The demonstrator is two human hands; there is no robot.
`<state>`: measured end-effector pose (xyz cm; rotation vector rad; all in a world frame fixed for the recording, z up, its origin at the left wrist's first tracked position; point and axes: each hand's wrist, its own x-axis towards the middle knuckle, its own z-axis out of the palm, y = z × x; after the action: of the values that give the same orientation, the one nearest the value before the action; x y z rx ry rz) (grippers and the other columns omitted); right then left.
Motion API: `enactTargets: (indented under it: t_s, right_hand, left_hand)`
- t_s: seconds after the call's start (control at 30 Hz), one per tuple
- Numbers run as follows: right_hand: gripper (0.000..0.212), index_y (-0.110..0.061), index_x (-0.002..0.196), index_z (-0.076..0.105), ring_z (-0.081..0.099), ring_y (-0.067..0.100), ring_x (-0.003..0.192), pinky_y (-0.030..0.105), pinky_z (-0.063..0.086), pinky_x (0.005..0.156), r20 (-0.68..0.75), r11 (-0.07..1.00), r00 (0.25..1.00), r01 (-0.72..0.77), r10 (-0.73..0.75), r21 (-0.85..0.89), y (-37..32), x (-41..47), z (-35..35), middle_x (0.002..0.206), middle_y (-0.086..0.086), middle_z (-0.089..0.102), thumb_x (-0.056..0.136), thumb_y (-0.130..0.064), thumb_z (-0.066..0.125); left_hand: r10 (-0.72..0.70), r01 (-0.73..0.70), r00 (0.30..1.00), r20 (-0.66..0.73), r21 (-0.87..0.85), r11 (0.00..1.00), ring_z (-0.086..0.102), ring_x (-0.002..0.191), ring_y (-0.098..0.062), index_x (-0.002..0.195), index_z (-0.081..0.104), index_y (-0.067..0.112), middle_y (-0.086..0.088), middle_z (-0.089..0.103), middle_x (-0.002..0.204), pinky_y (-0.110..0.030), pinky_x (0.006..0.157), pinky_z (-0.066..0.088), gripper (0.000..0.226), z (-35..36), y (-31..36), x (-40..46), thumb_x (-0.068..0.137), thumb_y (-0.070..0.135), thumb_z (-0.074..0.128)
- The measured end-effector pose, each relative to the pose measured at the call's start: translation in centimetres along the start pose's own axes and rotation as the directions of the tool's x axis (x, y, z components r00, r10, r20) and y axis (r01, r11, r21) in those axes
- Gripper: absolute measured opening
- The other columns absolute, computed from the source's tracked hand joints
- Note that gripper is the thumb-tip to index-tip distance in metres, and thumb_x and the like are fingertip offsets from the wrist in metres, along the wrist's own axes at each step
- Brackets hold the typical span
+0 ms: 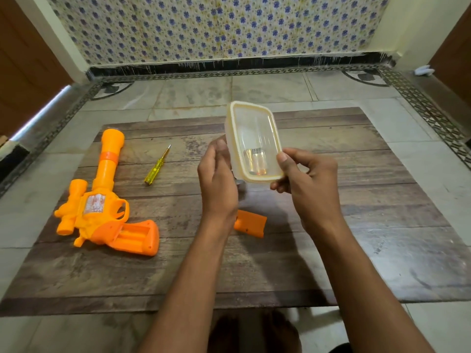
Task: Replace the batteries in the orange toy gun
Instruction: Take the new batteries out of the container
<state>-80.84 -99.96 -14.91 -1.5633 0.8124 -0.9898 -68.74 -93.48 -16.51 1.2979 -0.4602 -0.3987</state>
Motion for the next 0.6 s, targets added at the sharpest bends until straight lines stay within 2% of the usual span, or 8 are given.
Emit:
enactTargets:
  t_s: [0.03,0.1,0.13,0.2,0.3,0.37,0.5,0.6]
  right_hand:
    - [0.015,-0.014,0.104,0.077,0.067,0.021,0.053,0.029,0.054,0.052,-0.005,1.0,1.0,0.012,-0.012,0.001,-0.1,0.0,0.3,0.099,0.01,0.074,0.101,-0.011,0.063]
    - [0.013,-0.009,0.102,0.08,0.067,0.021,0.052,0.023,0.049,0.05,-0.005,1.0,1.0,0.024,-0.024,-0.008,-0.5,0.0,0.4,0.094,0.006,0.072,0.099,-0.011,0.067]
    - [0.013,-0.006,0.101,0.08,0.066,0.021,0.051,0.02,0.047,0.05,0.007,1.0,1.0,0.015,-0.015,-0.002,-0.6,0.0,0.4,0.091,0.005,0.071,0.098,-0.011,0.069]
    - [0.013,-0.002,0.099,0.08,0.065,0.022,0.051,0.019,0.045,0.049,0.053,1.0,0.998,-0.02,0.019,0.021,-0.6,-0.1,0.3,0.085,0.005,0.069,0.097,-0.009,0.07]
    - [0.013,-0.003,0.096,0.081,0.064,0.023,0.051,0.021,0.043,0.048,0.087,0.999,0.995,-0.042,0.043,-0.009,-0.7,-0.4,0.5,0.082,0.004,0.072,0.097,-0.01,0.071]
    - [0.012,-0.006,0.092,0.082,0.064,0.021,0.05,0.023,0.044,0.049,0.079,0.998,0.995,-0.055,0.057,-0.024,-0.9,-0.7,0.7,0.074,0.005,0.075,0.095,-0.014,0.073]
    - [0.012,-0.012,0.083,0.083,0.064,0.02,0.05,0.038,0.053,0.055,0.073,0.99,0.988,-0.137,0.134,0.04,-1.8,-0.9,0.8,0.067,0.009,0.074,0.085,-0.024,0.084]
    - [0.021,-0.007,0.075,0.08,0.064,0.022,0.048,0.034,0.05,0.055,0.067,0.982,0.98,-0.188,0.186,0.025,-2.2,-0.5,0.6,0.065,0.017,0.073,0.081,-0.025,0.087]
  left_hand:
    - [-0.065,0.069,0.997,0.037,-0.099,0.993,0.068,0.097,-0.026,0.107,0.07,0.013,-0.009,0.073,0.102,-0.051,0.094,0.056,0.035,-0.1,0.3,0.0,0.108,0.037,0.044]
    - [-0.173,0.194,0.978,0.114,-0.216,0.957,0.068,0.111,-0.043,0.121,0.068,0.005,-0.023,0.072,0.119,-0.06,0.1,0.051,0.053,-0.3,1.1,-0.2,0.106,0.048,0.04]
    - [-0.226,0.257,0.963,0.144,-0.247,0.934,0.067,0.116,-0.043,0.128,0.066,0.005,-0.023,0.071,0.124,-0.057,0.1,0.053,0.059,-0.4,1.4,-0.3,0.108,0.052,0.035]
    - [-0.29,0.335,0.939,0.184,-0.295,0.895,0.071,0.109,-0.033,0.128,0.067,0.012,-0.015,0.075,0.118,-0.049,0.096,0.056,0.063,-0.7,1.7,-0.3,0.109,0.055,0.025]
    - [-0.296,0.342,0.937,0.186,-0.305,0.889,0.074,0.094,-0.021,0.118,0.069,0.017,-0.006,0.079,0.1,-0.041,0.085,0.061,0.063,-0.9,1.7,-0.3,0.109,0.058,0.023]
    - [-0.303,0.336,0.941,0.15,-0.313,0.888,0.075,0.091,-0.018,0.119,0.068,0.018,-0.003,0.079,0.098,-0.037,0.081,0.06,0.062,-0.8,1.7,-0.3,0.108,0.058,0.022]
    - [-0.319,0.333,0.942,0.1,-0.362,0.871,0.069,0.108,-0.027,0.133,0.063,0.015,-0.009,0.074,0.115,-0.05,0.101,0.053,0.062,-0.6,2.0,-0.4,0.108,0.057,0.024]
    - [-0.301,0.311,0.95,0.084,-0.362,0.879,0.069,0.113,-0.027,0.143,0.058,0.014,-0.011,0.072,0.125,-0.049,0.098,0.056,0.064,-0.6,1.6,-0.3,0.109,0.056,0.024]
